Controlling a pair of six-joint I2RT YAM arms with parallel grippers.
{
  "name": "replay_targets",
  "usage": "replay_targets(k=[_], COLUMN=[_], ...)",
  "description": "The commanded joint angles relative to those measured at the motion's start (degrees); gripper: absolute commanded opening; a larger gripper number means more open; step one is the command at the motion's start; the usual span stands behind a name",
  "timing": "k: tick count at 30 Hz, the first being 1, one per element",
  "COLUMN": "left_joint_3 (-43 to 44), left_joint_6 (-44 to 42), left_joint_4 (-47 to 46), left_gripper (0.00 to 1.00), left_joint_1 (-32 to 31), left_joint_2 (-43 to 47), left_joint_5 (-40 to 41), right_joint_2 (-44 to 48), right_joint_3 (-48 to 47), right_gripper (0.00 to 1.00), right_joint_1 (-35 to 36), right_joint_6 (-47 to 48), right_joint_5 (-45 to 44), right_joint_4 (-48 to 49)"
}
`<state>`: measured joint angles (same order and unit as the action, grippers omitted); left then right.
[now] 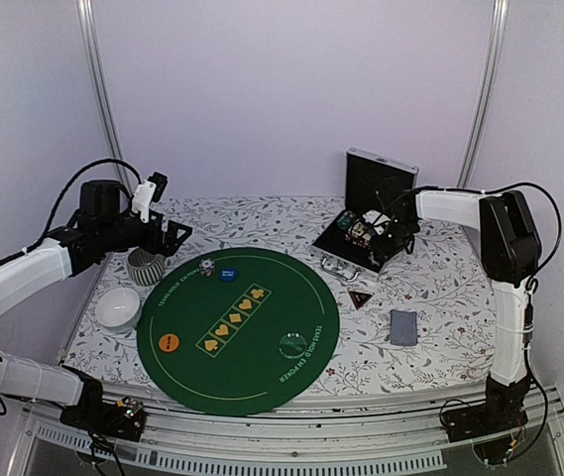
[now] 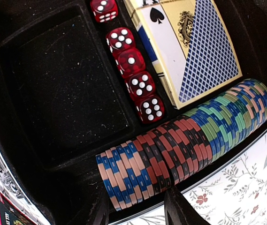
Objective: Distribute texas hold em gaming equipment
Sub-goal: Adjust the poker chips pile in the chip case.
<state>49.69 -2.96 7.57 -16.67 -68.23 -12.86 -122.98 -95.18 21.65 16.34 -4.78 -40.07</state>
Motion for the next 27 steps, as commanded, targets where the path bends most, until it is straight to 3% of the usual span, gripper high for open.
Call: replay_targets(k=[1, 7, 16, 27], left_joint_3=[-0.97, -1.0, -1.09, -1.09], left_joint_6=[-0.34, -0.38, -0.42, -0.28], left_joint_4=[-0.81, -0.82, -0.9, -0.92], left_gripper=[0.98, 0.98, 0.98, 0.98], left_joint_1=[-0.62, -0.6, -0.63, -0.64], left_joint_2=[-0.42, -0.42, -0.5, -0.94], left_joint_5=[-0.41, -0.58, -0.61, -1.32], right_joint_2=[0.81, 0.05, 0.87, -0.43], right_joint_3=[-1.17, -1.24, 1.85, 0.8], right_gripper=[0.42, 0.44, 0.41, 0.4], right_joint_1=[-0.2, -1.18, -1.66, -1.59], right_joint_6=[1.14, 2.02, 4.52, 5.2], right_joint_5=[5.43, 5.87, 13.41, 9.88], right_joint_4=[4.21, 4.75, 4.92, 4.52])
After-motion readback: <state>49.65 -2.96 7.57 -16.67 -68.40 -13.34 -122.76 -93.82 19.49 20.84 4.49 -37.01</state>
